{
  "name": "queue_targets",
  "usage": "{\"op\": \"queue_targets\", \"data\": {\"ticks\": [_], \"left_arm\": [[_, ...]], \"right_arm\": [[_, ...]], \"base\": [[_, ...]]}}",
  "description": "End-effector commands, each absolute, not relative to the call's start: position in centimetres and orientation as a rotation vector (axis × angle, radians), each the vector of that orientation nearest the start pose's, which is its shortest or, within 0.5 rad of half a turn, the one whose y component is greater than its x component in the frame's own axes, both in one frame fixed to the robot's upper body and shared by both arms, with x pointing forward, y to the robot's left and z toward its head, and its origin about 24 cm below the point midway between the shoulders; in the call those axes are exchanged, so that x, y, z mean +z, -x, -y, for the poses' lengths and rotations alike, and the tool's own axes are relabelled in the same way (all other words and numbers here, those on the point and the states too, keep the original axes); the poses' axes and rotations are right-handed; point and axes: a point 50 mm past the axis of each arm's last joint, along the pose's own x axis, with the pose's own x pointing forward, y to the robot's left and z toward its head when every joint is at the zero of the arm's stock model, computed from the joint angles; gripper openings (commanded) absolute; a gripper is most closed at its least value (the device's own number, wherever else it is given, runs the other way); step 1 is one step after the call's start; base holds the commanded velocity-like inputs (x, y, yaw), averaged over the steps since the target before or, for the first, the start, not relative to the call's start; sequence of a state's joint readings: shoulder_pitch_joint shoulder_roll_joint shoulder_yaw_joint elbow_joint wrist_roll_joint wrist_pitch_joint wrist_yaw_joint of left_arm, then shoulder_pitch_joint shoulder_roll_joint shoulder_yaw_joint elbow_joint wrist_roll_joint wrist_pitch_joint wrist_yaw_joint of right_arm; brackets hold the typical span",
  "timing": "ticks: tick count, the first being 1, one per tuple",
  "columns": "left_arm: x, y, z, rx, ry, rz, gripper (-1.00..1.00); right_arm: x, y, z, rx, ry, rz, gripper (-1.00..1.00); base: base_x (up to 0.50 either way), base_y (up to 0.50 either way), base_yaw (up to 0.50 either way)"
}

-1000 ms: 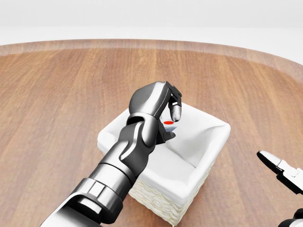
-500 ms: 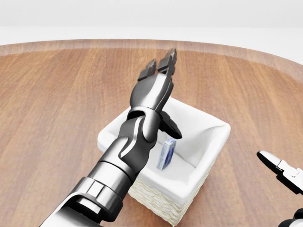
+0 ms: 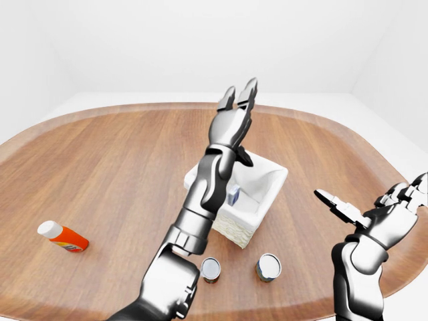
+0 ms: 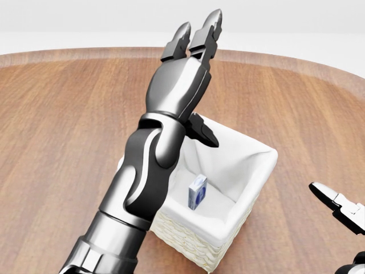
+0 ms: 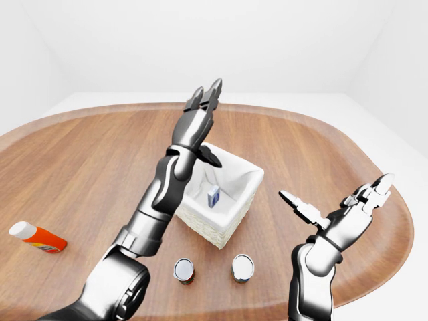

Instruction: Pick up the alphabet soup and the cream cheese box, and put them in the basket.

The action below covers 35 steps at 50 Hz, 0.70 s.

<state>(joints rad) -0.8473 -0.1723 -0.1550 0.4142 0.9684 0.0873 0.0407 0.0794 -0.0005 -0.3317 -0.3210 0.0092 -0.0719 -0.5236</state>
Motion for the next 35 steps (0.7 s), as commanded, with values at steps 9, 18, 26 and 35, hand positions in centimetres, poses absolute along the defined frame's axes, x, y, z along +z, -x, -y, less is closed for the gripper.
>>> {"op": "queue_targets", "data": {"ticks": [9,18,26,35], "left_arm": [[22.3,-32.1,-4.6,0.052,-0.938,0.655,1.0],[22.0,-31.5,-6.9,0.099,-0.914,0.644,1.0],[20.8,-31.4,-9.1,0.118,-0.913,0.587,1.0],[20.6,-30.4,-10.2,0.134,-0.921,0.586,1.0]], "right_arm": [[10.3,-20.3,25.2,-0.862,-0.01,0.326,1.0],[10.3,-20.3,25.2,-0.863,-0.009,0.326,1.0],[10.2,-20.3,25.2,-0.861,-0.006,0.322,1.0],[10.1,-20.4,25.3,-0.862,-0.008,0.318,1.0]], "base": [[0.0,0.0,0.0],[0.0,0.0,0.0],[0.0,0.0,0.0],[0.0,0.0,0.0]]}}
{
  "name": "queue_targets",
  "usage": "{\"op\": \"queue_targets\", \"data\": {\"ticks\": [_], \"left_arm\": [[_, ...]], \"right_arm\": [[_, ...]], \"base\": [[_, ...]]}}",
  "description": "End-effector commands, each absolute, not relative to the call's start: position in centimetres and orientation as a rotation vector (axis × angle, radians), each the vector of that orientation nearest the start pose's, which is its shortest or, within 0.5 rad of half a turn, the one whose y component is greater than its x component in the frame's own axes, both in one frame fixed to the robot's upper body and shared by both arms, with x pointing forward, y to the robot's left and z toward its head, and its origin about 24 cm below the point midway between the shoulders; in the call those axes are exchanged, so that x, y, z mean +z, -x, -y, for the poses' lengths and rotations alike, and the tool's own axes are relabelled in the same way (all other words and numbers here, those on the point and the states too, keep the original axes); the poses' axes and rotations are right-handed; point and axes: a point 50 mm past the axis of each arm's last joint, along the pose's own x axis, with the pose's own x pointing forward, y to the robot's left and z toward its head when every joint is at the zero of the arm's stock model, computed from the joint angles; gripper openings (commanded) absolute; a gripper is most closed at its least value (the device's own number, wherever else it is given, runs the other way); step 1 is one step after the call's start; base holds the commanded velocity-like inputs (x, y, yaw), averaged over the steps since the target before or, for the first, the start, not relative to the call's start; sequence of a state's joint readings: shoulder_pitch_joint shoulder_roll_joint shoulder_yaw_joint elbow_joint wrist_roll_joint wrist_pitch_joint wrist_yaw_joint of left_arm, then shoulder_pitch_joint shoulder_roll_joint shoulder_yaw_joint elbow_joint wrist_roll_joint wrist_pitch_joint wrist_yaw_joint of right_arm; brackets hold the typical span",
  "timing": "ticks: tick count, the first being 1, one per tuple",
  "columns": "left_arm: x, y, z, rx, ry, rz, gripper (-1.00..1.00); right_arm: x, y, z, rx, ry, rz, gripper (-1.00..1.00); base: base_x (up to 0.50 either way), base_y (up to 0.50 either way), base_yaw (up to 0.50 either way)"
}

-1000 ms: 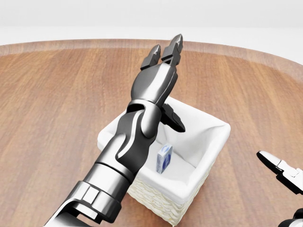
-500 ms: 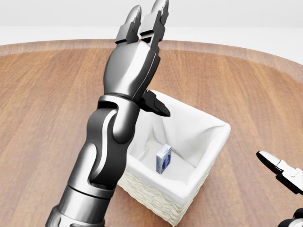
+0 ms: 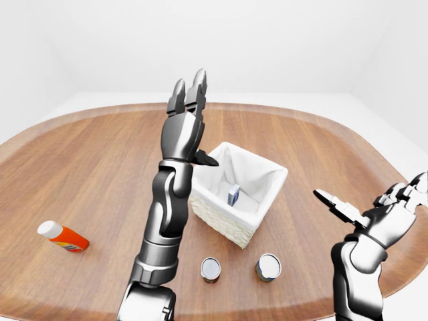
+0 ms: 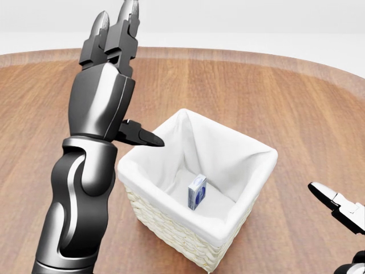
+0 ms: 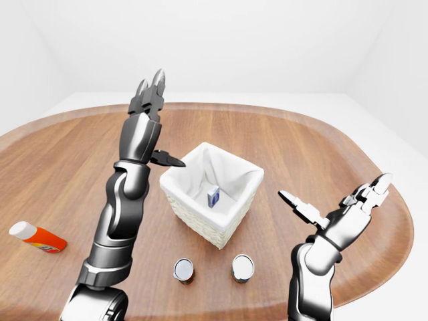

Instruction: Pick up the alphabet soup and the cream cheese box, and put them in the basket.

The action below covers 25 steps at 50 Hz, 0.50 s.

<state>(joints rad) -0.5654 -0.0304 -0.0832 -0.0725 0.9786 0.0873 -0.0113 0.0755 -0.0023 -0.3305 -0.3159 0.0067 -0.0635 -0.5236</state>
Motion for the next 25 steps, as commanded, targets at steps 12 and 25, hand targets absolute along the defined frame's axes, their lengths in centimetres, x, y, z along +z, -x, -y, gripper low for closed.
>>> {"op": "queue_targets", "data": {"ticks": [12,25], "left_arm": [[21.8,-28.3,-11.4,0.178,-0.949,0.638,1.0],[24.1,-24.0,-16.7,0.327,-0.811,0.745,1.0]], "right_arm": [[10.3,-20.2,25.0,-0.856,0.023,0.337,1.0],[10.2,-20.3,25.1,-0.859,0.017,0.332,1.0]], "base": [[0.0,0.0,0.0],[0.0,0.0,0.0]]}}
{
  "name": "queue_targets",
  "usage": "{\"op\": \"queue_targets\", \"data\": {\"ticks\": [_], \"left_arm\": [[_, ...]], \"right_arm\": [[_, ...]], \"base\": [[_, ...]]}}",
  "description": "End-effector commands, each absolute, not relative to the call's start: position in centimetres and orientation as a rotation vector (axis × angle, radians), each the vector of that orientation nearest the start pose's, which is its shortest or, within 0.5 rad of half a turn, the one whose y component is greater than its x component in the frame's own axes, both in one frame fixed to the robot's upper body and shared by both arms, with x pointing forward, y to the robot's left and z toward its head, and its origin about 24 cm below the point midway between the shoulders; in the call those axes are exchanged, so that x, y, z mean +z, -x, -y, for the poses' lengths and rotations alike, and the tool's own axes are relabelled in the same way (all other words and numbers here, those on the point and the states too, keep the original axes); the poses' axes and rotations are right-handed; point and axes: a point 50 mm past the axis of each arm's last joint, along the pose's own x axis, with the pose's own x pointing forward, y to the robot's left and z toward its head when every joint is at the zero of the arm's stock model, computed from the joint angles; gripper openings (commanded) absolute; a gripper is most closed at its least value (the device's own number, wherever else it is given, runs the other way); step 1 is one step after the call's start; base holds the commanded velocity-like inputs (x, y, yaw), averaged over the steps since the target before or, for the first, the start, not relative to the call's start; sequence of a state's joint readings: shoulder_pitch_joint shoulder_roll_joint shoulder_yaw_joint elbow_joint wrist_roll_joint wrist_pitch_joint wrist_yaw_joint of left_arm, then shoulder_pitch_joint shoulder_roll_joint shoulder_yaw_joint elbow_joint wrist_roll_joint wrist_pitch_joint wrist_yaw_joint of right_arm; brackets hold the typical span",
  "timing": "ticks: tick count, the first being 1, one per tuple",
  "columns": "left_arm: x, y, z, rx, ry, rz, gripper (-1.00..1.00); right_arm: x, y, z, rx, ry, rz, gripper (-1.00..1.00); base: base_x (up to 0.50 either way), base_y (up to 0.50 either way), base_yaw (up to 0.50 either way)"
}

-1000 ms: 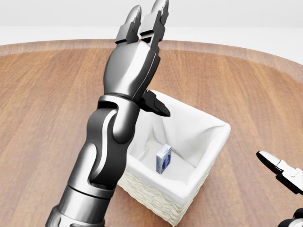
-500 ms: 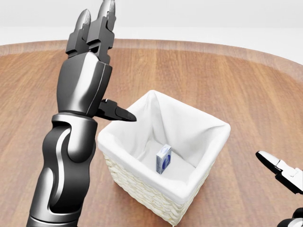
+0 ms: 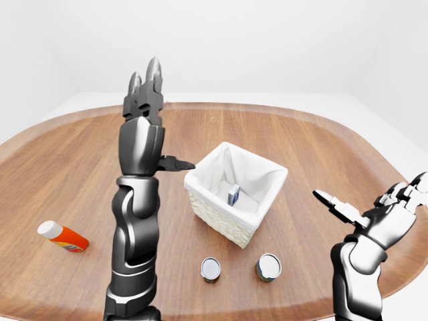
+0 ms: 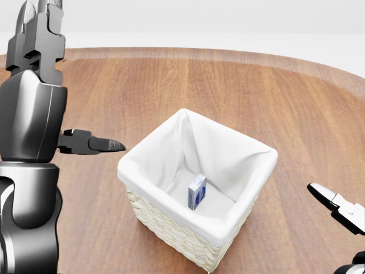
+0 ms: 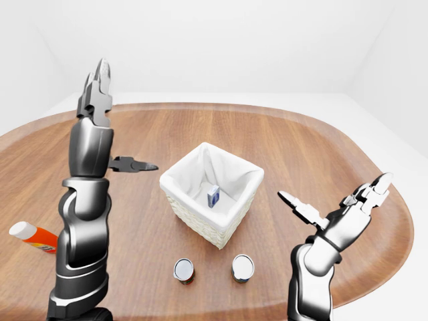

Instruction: Pick up the alphabet soup and the cream cheese box, and put them in the basket.

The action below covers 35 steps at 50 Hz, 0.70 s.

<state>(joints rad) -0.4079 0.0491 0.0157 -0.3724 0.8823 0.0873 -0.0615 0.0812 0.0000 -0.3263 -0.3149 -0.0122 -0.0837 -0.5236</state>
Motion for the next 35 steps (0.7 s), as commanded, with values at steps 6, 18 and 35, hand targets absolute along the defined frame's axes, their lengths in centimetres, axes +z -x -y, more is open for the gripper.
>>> {"op": "queue_targets", "data": {"ticks": [6,18,35], "left_arm": [[26.6,-20.1,-17.9,0.371,-0.883,0.869,1.0],[29.2,-15.2,-20.7,0.435,-0.901,1.023,1.0],[27.7,-16.2,-23.1,0.458,-0.784,0.919,1.0]], "right_arm": [[10.3,-20.2,25.1,-0.859,0.016,0.336,1.0],[10.2,-20.2,25.1,-0.86,0.017,0.335,1.0],[10.2,-20.2,25.0,-0.858,0.034,0.333,1.0]], "base": [[0.0,0.0,0.0],[0.0,0.0,0.0],[0.0,0.0,0.0]]}}
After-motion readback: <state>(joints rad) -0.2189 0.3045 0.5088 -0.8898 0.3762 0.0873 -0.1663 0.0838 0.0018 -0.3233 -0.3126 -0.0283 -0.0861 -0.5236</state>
